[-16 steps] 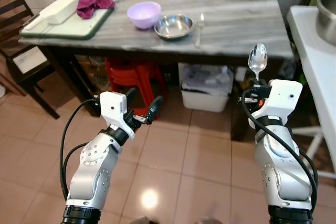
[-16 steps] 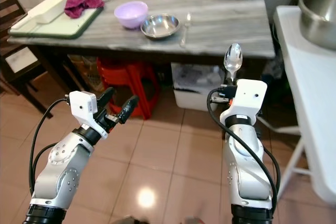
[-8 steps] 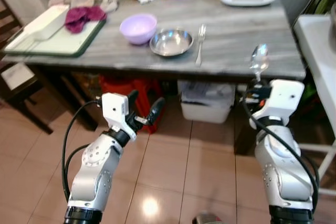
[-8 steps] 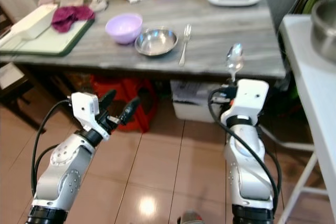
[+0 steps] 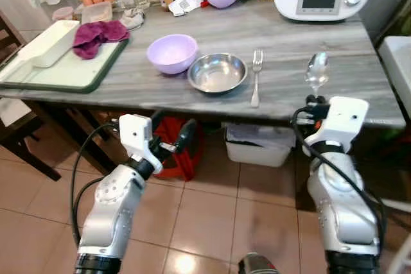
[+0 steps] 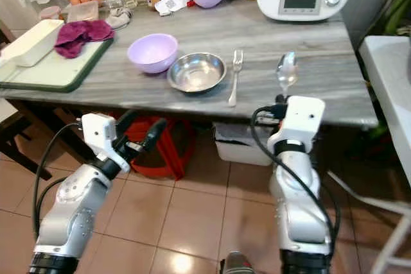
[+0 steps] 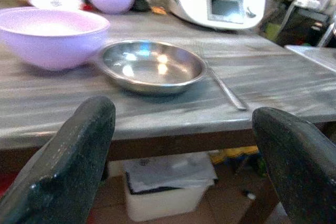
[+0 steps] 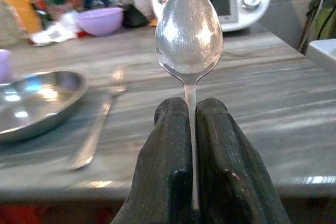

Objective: Setting the table

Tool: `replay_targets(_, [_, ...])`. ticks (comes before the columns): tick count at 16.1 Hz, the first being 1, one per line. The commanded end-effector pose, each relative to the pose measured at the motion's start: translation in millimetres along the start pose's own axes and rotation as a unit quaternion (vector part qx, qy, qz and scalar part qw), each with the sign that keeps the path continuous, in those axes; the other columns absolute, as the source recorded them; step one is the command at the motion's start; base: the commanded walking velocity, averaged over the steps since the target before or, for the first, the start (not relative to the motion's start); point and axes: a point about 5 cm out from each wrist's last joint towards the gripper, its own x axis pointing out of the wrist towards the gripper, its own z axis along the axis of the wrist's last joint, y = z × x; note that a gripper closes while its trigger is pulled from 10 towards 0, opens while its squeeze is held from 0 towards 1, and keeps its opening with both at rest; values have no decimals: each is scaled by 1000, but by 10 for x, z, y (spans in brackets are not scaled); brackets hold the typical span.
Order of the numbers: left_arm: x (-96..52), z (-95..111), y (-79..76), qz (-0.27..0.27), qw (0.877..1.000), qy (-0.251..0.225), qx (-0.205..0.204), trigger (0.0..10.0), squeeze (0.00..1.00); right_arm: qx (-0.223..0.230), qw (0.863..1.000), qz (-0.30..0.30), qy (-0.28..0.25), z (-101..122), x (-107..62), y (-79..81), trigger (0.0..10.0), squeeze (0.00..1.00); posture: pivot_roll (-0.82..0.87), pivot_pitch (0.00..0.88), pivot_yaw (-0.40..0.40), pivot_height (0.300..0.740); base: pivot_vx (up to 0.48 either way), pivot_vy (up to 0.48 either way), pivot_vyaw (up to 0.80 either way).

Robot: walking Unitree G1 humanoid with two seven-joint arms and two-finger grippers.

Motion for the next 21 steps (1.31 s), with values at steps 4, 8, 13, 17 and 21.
replay_targets(4, [-37,34,64,8,1000,3,14,10000,0,4,1000,-14,-4,24,9,5,10000,0,-168,154,99,740,382,0,0])
replay_targets(8, [-62,22,49,4,1000,7,15,10000,0,5,999,-31,4,-4,16,-38,10000,0,-165,154,100,740,0,0,0])
replay_targets(13, [-105,-3,41,-1,1000,16,12,10000,0,21,998,-51,19,-56,24,-107,10000,0,-162,161,103,740,0,0,0])
replay_targets(17, [-144,-17,27,-7,1000,24,15,10000,0,26,998,-56,23,-72,4,-104,10000,0,-161,176,117,740,0,0,0])
replay_targets(21, [-152,-6,27,-13,999,26,17,10000,0,27,998,-59,23,-78,0,-100,10000,0,-159,174,119,740,0,0,0])
